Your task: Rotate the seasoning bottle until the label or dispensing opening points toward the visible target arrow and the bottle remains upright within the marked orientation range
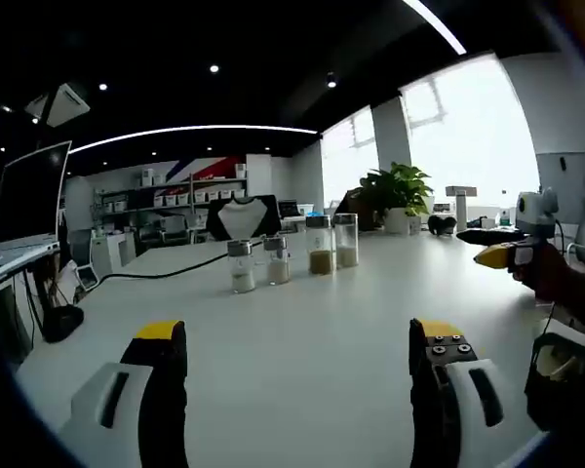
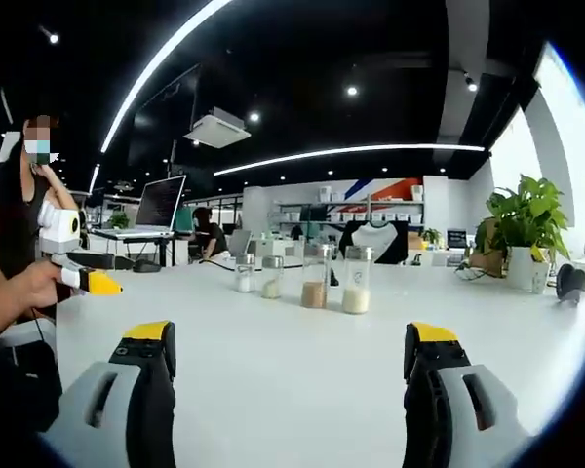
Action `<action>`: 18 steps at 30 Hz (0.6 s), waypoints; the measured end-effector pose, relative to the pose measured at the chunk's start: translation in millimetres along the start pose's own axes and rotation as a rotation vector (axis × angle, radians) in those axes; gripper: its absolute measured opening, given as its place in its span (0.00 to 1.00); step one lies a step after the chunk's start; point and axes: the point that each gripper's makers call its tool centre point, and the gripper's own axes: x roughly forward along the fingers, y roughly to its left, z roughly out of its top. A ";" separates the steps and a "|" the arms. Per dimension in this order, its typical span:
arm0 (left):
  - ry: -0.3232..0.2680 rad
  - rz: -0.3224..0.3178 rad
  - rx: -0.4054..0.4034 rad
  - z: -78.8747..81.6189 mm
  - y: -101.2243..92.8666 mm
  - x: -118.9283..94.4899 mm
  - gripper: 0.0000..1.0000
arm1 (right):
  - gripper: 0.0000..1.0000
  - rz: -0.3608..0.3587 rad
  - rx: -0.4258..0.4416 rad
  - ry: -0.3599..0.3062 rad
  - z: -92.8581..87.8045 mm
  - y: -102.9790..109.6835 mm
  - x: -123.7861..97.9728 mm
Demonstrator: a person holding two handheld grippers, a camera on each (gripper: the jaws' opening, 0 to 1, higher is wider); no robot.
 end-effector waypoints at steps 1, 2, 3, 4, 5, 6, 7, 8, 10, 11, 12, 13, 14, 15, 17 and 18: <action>0.002 0.000 0.001 -0.4 0.0 0.3 1.00 | 0.99 -0.002 0.001 0.001 -0.6 -0.7 0.1; 0.003 -0.001 0.001 -0.9 0.0 0.5 1.00 | 0.99 -0.002 0.003 0.001 -0.8 -0.9 0.2; 0.003 -0.001 0.002 -1.2 0.0 0.7 1.00 | 0.99 -0.001 0.006 0.002 -1.1 -1.1 0.3; 0.003 -0.001 0.001 -1.4 0.0 0.9 1.00 | 0.99 -0.001 0.008 0.002 -1.2 -1.3 0.4; 0.004 -0.002 0.000 -1.8 0.1 1.1 1.00 | 0.99 -0.001 0.010 0.001 -1.1 -1.5 0.5; 0.004 -0.002 -0.001 -2.0 0.2 1.2 1.00 | 0.99 -0.002 0.010 0.001 -0.9 -1.8 0.5; 0.004 -0.001 -0.001 -2.1 0.3 1.2 1.00 | 0.99 -0.004 0.009 0.001 -0.9 -2.3 0.5; 0.004 -0.002 0.000 -2.3 0.5 1.3 1.00 | 0.99 -0.005 0.008 0.003 -1.1 -2.6 0.5; 0.007 -0.003 0.001 -3.2 1.2 1.7 1.00 | 0.99 -0.009 0.004 0.007 -2.1 -3.9 0.4; 0.008 -0.003 0.001 -3.6 1.5 1.8 1.00 | 0.99 -0.011 0.002 0.008 -2.4 -4.2 0.3; 0.009 -0.002 0.001 -4.3 1.8 1.7 1.00 | 0.99 -0.012 0.001 0.009 -2.6 -4.3 0.3; 0.009 -0.002 0.000 -4.6 2.0 1.7 1.00 | 0.99 -0.012 0.001 0.008 -2.8 -4.1 0.5; 0.007 -0.001 -0.003 -4.6 2.2 1.6 1.00 | 0.99 -0.011 0.000 0.008 -2.8 -3.7 0.7; 0.006 -0.002 -0.005 -4.6 2.3 1.6 1.00 | 0.99 -0.011 -0.001 0.008 -2.9 -3.7 0.8; 0.001 -0.004 -0.005 -4.2 2.5 1.8 1.00 | 0.99 -0.009 -0.005 0.010 -3.0 -3.4 1.0; -0.001 -0.005 -0.006 -3.9 2.6 1.9 1.00 | 0.99 -0.006 -0.007 0.008 -2.5 -2.9 1.1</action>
